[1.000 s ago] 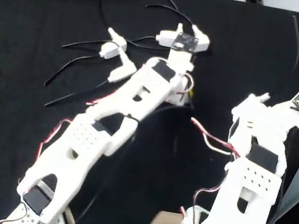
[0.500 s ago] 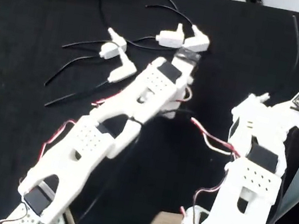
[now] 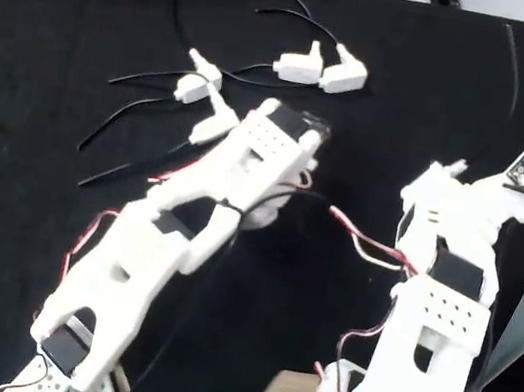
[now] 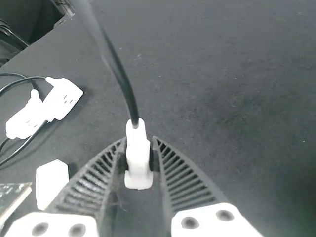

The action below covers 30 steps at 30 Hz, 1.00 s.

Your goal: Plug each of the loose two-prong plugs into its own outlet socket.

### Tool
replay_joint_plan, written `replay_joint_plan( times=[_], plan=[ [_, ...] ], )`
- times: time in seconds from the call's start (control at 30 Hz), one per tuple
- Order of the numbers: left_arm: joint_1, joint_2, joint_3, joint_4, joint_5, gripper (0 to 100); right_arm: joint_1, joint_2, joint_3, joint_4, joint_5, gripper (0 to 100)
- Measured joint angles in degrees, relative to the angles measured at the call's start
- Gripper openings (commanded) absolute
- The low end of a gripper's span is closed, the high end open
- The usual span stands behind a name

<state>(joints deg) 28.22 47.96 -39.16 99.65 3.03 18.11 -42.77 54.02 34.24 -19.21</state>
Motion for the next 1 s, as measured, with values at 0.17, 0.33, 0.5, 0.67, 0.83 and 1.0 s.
replay_joint_plan(
  times=[0.17, 0.33, 0.5, 0.67, 0.83, 1.0],
  plan=[
    [-0.35, -12.57, 12.22, 0.00, -2.81, 3, 0.00, 0.00, 0.00, 0.00, 0.00, 1.3],
    [-4.13, -27.60, 27.87, -4.92, -5.80, 3, 0.00, 0.00, 0.00, 0.00, 0.00, 1.3],
    [-9.76, -41.14, 46.51, -13.27, -10.46, 3, 0.00, 0.00, 0.00, 0.00, 0.00, 1.3],
    [-14.86, -53.71, 63.21, -21.54, -15.47, 3, 0.00, 0.00, 0.00, 0.00, 0.00, 1.3],
    [-15.30, -64.70, 69.10, -26.20, -16.79, 17, 0.00, 0.00, 0.00, 0.00, 0.00, 1.3],
    [-12.75, -68.22, 70.07, -32.62, -14.95, 25, 0.09, 0.00, 0.00, 0.00, 0.00, 1.3]
  ],
)
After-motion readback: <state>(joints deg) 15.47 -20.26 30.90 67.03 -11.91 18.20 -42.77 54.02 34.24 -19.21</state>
